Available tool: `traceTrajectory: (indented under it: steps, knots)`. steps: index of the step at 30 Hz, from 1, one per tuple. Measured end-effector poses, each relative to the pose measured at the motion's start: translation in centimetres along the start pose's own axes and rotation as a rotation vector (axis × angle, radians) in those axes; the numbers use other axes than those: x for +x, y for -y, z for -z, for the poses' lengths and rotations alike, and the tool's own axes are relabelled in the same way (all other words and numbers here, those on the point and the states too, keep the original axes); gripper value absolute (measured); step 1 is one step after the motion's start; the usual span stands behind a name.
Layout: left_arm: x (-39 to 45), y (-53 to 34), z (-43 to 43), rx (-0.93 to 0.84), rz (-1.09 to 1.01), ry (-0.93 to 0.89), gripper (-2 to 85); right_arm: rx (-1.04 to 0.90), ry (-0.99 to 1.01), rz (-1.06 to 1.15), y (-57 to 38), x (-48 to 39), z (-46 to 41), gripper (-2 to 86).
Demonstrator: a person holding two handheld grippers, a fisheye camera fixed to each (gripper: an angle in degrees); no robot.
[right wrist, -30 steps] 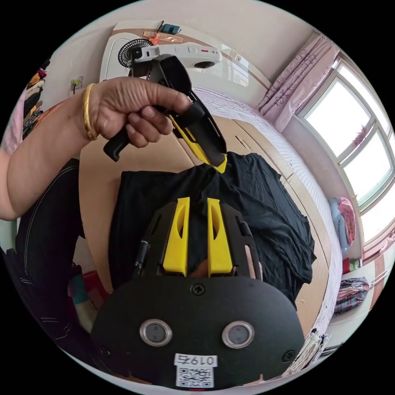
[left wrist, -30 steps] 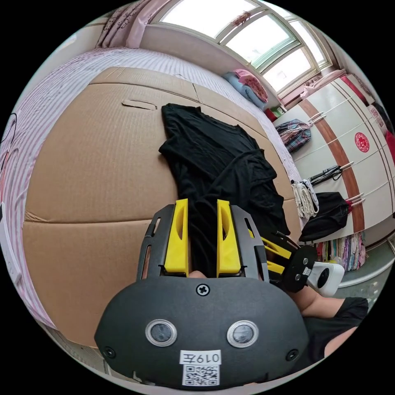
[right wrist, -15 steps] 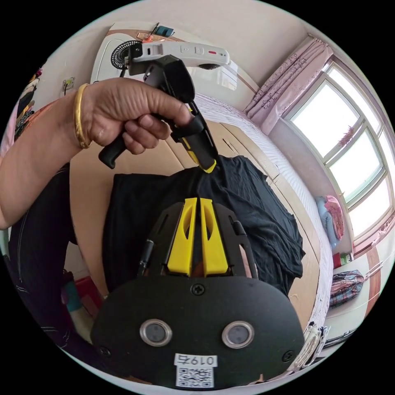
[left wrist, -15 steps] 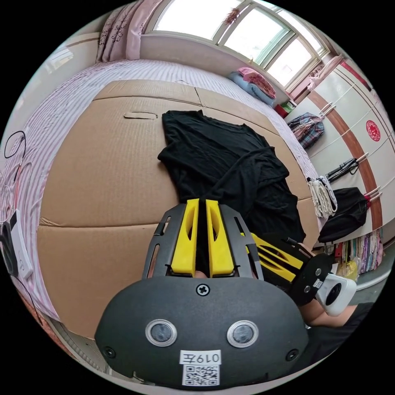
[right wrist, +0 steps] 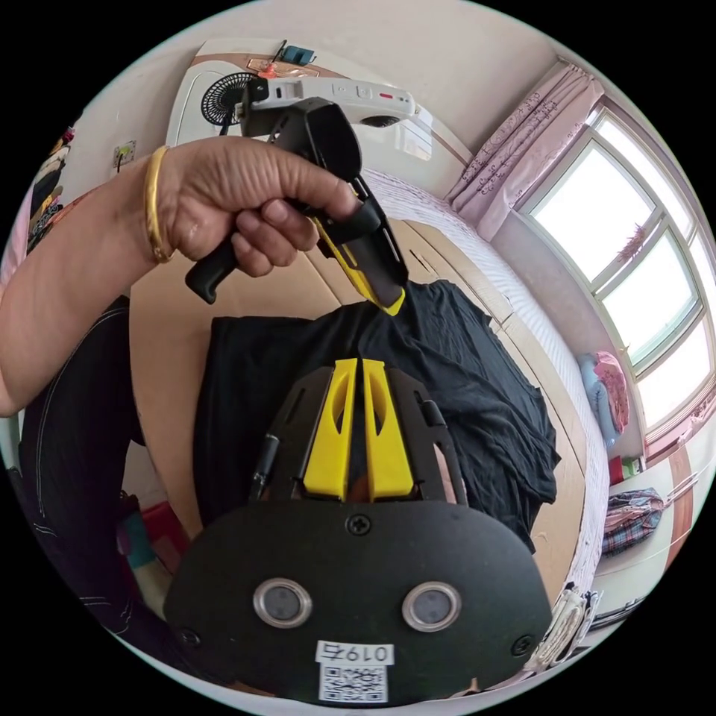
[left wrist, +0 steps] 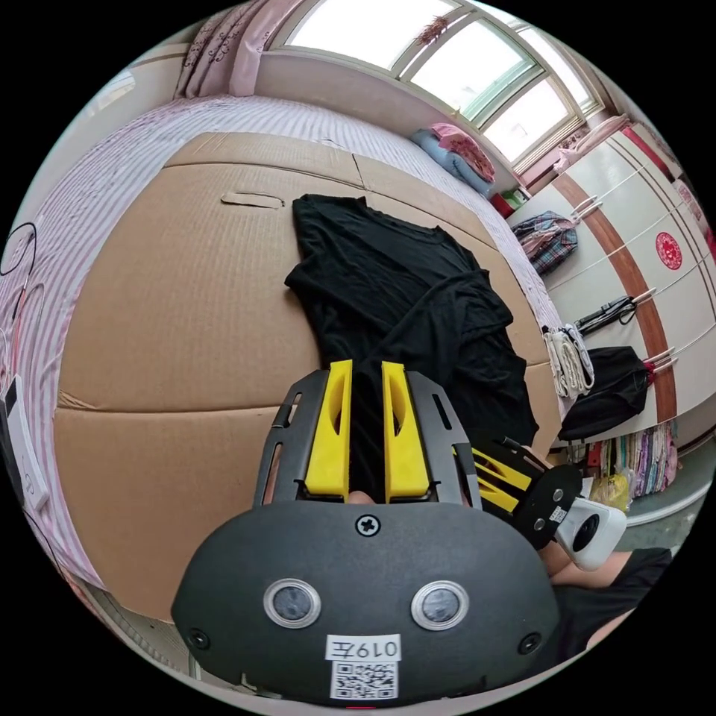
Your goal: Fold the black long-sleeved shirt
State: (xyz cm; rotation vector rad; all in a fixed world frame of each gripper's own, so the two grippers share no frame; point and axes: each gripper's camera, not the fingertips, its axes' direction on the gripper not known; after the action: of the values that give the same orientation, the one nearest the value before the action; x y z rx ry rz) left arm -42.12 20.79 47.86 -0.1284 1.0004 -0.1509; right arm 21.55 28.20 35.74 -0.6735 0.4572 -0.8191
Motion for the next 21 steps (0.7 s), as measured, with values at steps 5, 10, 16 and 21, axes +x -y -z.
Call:
traceTrajectory:
  steps: [5, 10, 16, 21]
  knots:
    - [2.0, -0.5, 0.7, 0.022, -0.023, 0.051, 2.1, -0.004, -0.005, 0.005, -0.1, 2.3, 0.9, -0.6]
    - [3.6, -1.0, 2.7, 0.073, -0.035, 0.075, 1.7, 0.033, -0.028, 0.019, 0.1, 4.4, 3.3, -0.7]
    - [5.2, -1.8, 3.6, 0.084, -0.036, 0.141, 1.7, 0.044, -0.017, 0.075, 1.0, 6.7, 5.4, -0.4]
    - [6.2, -1.6, 1.7, 0.038, -0.031, 0.152, 1.9, -0.011, 0.013, 0.127, 1.6, 8.3, 5.1, 1.4]
